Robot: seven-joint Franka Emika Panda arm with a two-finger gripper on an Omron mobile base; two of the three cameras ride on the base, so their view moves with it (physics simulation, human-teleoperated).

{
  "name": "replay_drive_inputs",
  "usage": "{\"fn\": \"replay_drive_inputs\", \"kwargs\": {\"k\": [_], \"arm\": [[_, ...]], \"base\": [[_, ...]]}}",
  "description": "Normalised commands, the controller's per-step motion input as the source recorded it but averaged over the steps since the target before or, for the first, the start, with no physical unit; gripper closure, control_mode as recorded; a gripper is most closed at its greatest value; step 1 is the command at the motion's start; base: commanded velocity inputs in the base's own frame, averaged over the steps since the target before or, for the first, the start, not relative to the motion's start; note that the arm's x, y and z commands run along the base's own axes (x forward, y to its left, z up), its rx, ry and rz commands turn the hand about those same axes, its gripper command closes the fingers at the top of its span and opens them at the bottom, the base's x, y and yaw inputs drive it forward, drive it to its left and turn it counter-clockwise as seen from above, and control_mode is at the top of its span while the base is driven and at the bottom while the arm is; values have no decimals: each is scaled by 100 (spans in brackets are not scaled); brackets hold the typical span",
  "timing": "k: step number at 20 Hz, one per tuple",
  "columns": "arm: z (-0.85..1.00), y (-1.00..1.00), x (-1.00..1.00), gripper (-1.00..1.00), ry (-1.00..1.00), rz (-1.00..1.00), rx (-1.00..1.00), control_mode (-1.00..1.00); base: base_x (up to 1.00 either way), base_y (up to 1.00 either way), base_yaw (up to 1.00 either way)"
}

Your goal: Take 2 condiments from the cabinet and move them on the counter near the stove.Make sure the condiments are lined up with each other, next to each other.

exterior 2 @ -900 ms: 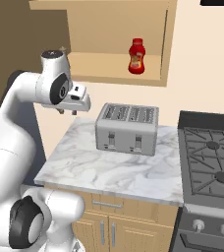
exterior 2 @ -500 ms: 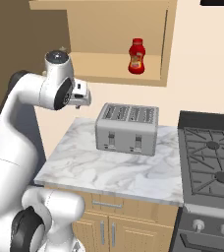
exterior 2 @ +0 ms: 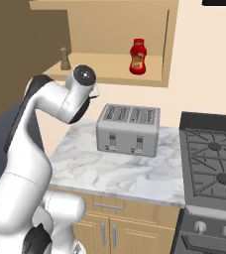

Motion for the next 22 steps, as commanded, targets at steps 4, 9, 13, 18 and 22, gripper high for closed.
{"fn": "replay_drive_inputs", "kwargs": {"k": [4,9,13,18,22], "arm": [[29,0,7,-100,-14,6,0,-100],[37,0,28,-100,-2,0,1,-100],[29,0,45,-100,0,0,4,-100],[17,0,51,-100,0,0,2,-100],[18,1,49,-100,0,0,1,-100]], "base": [[0,0,0],[0,0,0],[0,0,0],[0,0,0],[0,0,0]]}}
